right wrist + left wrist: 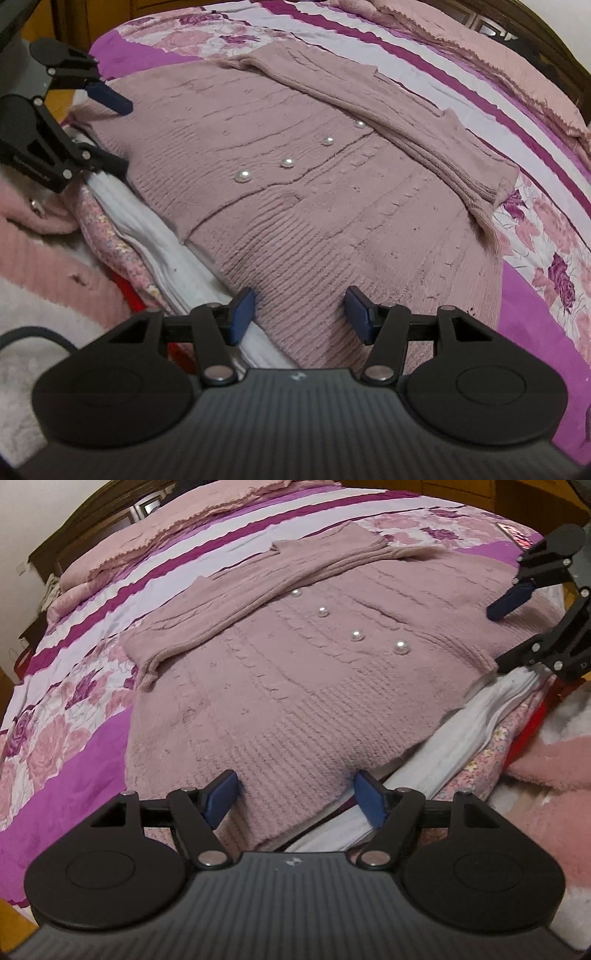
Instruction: Fold small clothes
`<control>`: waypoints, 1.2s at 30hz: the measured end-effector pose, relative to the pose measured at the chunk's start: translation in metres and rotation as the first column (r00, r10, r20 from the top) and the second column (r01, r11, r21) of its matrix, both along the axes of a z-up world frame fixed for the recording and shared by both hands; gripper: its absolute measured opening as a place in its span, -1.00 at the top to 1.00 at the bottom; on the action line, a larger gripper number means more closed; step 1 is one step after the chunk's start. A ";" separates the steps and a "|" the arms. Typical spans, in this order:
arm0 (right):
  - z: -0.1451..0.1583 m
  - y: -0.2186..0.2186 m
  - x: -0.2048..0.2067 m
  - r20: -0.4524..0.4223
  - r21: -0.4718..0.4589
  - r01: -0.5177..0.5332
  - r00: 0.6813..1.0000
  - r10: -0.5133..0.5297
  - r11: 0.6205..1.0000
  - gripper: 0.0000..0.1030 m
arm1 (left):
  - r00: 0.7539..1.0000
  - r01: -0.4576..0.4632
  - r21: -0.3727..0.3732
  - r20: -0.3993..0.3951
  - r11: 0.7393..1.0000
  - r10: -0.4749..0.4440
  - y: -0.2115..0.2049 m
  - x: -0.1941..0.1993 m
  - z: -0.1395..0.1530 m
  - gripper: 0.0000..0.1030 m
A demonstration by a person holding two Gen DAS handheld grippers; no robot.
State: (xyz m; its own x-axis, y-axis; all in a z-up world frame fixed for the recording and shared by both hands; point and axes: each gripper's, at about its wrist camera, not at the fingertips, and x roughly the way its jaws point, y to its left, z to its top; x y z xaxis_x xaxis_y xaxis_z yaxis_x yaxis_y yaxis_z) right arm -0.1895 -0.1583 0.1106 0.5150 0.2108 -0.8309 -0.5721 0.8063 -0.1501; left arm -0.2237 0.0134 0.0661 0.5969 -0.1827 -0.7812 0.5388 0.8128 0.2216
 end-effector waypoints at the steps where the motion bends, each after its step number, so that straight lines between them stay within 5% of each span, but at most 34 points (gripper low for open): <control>1: 0.001 0.000 -0.001 -0.009 0.001 -0.014 1.000 0.014 1.000 -0.10 | 1.000 0.011 -0.007 -0.002 1.000 -0.011 0.000 -0.001 0.000 -0.48; 11: -0.002 0.011 0.004 0.057 -0.050 -0.031 0.998 0.033 0.998 -0.10 | 0.998 0.054 0.032 0.015 0.998 -0.055 -0.010 -0.003 -0.007 -0.48; 18: 0.007 0.003 0.022 0.137 0.032 0.078 0.987 -0.082 0.996 -0.10 | 0.999 0.042 0.005 0.030 0.999 -0.042 -0.014 0.008 -0.007 -0.48; 27: 0.007 -0.024 0.050 0.042 0.267 0.283 0.952 -0.304 0.921 -0.10 | 0.998 0.039 -0.065 0.047 0.997 -0.036 -0.014 0.015 0.000 -0.48; 36: 0.008 -0.022 0.055 0.027 0.311 0.319 0.938 -0.344 0.895 -0.10 | 0.992 0.115 -0.086 0.069 0.990 -0.109 -0.035 0.018 0.000 -0.48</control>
State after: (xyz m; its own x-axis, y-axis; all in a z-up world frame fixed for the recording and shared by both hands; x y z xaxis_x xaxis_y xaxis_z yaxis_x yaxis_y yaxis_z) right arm -0.1341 -0.1807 0.1190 0.6596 0.2466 -0.7100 -0.2597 0.9612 0.0926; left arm -0.2059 -0.0218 0.0659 0.6169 -0.3187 -0.7197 0.6145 0.7663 0.1874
